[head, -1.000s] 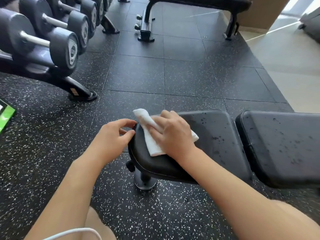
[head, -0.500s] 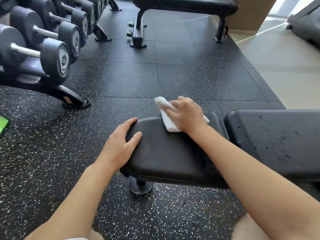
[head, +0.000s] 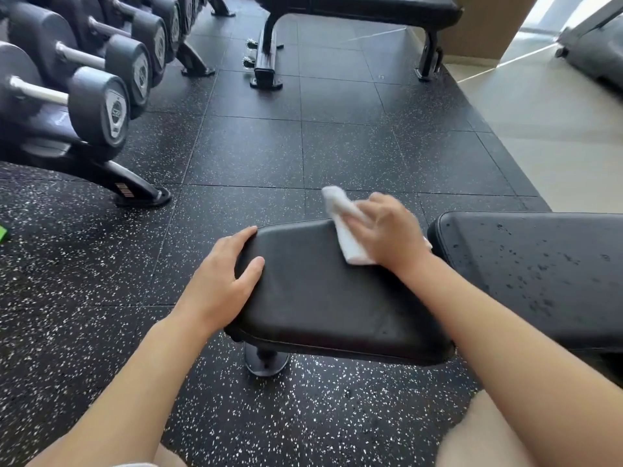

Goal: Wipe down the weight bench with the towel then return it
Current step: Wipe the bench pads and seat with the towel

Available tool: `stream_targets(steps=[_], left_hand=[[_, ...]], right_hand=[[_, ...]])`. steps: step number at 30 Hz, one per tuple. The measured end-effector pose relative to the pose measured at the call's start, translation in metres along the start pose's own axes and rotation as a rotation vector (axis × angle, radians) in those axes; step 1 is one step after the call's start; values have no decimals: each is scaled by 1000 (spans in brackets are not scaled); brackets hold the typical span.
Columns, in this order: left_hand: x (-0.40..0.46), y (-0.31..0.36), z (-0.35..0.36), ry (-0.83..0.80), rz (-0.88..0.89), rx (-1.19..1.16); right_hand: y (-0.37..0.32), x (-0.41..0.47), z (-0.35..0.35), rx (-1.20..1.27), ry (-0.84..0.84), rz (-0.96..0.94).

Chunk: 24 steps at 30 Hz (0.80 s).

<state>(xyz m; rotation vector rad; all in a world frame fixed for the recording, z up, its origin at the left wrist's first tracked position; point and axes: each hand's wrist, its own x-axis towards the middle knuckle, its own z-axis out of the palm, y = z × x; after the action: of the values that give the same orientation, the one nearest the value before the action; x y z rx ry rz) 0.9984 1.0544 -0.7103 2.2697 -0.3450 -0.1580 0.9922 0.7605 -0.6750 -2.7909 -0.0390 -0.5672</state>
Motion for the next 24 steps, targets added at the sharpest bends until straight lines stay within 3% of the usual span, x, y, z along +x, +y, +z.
stream_targets(steps=[3, 8, 11, 16, 18, 21, 24], left_hand=[[0, 3, 2, 6, 5, 21], [5, 5, 5, 3, 67, 107], [5, 11, 6, -14, 72, 180], [21, 42, 18, -53, 82, 458], [30, 48, 23, -72, 87, 526], [33, 47, 27, -56, 96, 545], [32, 44, 26, -69, 116, 522]], right_hand=[[-9, 2, 11, -66, 26, 137], [-64, -54, 7, 98, -58, -179], [-49, -53, -1, 112, -148, -267], [9, -8, -7, -6, -7, 164], [-6, -12, -3, -53, 2, 212], [-51, -44, 1, -18, 7, 80], [-67, -68, -4, 71, -92, -77]])
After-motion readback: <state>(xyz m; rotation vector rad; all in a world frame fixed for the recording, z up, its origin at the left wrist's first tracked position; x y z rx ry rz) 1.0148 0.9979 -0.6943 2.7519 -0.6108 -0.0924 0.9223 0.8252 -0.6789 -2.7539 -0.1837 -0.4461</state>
